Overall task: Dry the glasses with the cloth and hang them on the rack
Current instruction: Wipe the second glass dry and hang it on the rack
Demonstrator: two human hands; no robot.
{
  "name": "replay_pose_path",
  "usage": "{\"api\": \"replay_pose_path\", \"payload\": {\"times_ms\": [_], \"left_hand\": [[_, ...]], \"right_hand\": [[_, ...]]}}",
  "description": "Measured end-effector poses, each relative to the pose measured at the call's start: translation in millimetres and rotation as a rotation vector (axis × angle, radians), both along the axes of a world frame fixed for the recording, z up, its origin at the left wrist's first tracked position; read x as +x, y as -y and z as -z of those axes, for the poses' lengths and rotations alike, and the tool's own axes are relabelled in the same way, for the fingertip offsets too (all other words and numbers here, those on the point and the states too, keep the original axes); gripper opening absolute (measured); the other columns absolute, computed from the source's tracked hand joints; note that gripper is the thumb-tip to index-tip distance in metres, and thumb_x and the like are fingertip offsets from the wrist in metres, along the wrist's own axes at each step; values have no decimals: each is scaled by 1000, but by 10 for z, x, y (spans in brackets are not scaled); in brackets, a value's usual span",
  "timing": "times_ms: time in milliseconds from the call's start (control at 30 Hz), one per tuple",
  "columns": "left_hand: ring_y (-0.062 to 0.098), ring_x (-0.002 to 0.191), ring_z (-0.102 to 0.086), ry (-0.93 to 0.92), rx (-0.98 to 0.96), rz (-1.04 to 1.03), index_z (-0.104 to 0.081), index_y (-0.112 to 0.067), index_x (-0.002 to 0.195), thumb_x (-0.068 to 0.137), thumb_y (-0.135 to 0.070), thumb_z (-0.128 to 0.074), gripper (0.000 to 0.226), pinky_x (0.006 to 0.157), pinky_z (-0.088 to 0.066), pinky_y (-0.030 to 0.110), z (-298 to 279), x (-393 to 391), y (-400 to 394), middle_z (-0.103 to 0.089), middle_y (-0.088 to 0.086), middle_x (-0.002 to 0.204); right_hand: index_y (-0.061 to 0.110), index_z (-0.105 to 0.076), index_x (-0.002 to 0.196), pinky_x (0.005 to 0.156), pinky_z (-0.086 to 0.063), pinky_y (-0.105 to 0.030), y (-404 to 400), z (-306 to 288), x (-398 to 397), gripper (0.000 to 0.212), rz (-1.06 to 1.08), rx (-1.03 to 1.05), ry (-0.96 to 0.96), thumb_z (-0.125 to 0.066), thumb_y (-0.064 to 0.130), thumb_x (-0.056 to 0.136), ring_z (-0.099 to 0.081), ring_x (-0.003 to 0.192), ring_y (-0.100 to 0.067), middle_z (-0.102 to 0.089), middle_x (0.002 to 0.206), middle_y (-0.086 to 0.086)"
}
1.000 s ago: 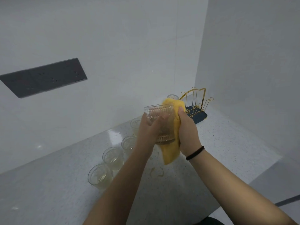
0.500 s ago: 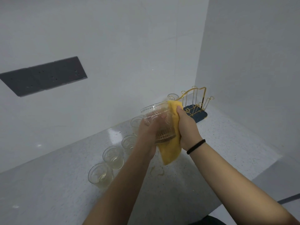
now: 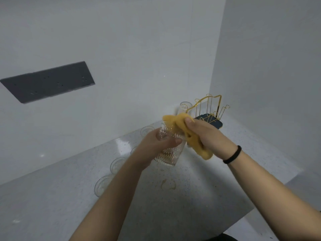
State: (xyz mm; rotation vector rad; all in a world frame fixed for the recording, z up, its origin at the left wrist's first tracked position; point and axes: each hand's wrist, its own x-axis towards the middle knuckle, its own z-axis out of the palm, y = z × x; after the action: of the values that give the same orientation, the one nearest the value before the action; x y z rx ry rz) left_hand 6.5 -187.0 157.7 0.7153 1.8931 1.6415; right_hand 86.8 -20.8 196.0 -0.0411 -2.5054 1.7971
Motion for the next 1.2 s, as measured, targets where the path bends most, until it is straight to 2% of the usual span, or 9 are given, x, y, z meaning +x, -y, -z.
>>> {"api": "replay_pose_path", "payload": {"times_ms": [167,333,433,533,767,867,967,1067,1200], "left_hand": [[33,92,-62,127,-119,213,-62,8,112,57,-37,-79,74,84,-49,43,-41,-32,43,-64,23,101],[34,91,-63,163,-230,548,-62,-2,108,62,-28,-77,56,87,-51,43,-159,-50,-61,-67,15,99],[33,96,-64,148,-336,577,-58,-3,116,51,-48,-90,85,84,-54,42,-122,-46,-116,-66,15,105],[34,99,-63,276,-259,460,-52,1,125,45,-64,-87,109,83,-55,38,-13,-87,-121,-64,16,110],[27,99,-68,331,78,57,-51,-18,125,57,-48,-84,81,75,-61,39,136,57,-80,-59,12,121],[21,88,-71,272,191,-72,-47,-26,115,68,-32,-77,56,63,-60,33,202,209,-166,-57,9,116],[22,81,-72,303,213,-6,-48,-23,115,63,-36,-81,63,57,-60,31,188,225,-139,-59,12,113],[20,76,-72,366,206,68,-50,-15,121,45,-49,-94,94,51,-58,28,188,203,-65,-62,11,107],[13,66,-70,484,80,95,-54,-8,119,60,-52,-87,81,46,-56,22,147,184,-54,-71,3,85]], "right_hand": [[21,-60,108,76,-51,-21,-209,-139,31,53,-539,-17,258,-60,62,74,-63,81,2,-69,91,13],[34,-56,99,70,-49,-11,-208,-249,28,30,-857,247,467,-72,23,75,-63,84,2,-66,86,22],[27,-60,96,69,-50,-14,-202,-119,26,21,-819,248,452,-67,12,83,-63,80,-3,-66,86,18],[12,-62,103,63,-52,-29,-290,-24,-12,24,-687,-76,416,-65,13,79,-64,77,-15,-69,92,1],[-4,-58,114,55,-58,-27,-390,80,-17,33,-291,-538,380,-61,-1,81,-65,87,-27,-64,109,-19],[-3,-57,115,59,-58,-27,-326,65,10,39,-330,-681,426,-61,1,76,-65,93,-26,-66,106,-14],[7,-51,119,58,-58,-26,-249,-15,59,51,-481,-669,521,-58,-6,70,-67,85,-15,-64,102,-7],[18,-52,112,61,-55,-20,-199,-79,123,47,-558,-371,555,-62,-9,75,-66,80,-8,-68,89,6],[21,-47,129,73,-34,3,-97,-49,174,43,-627,719,229,-62,25,88,-43,95,6,-51,113,14]]}}
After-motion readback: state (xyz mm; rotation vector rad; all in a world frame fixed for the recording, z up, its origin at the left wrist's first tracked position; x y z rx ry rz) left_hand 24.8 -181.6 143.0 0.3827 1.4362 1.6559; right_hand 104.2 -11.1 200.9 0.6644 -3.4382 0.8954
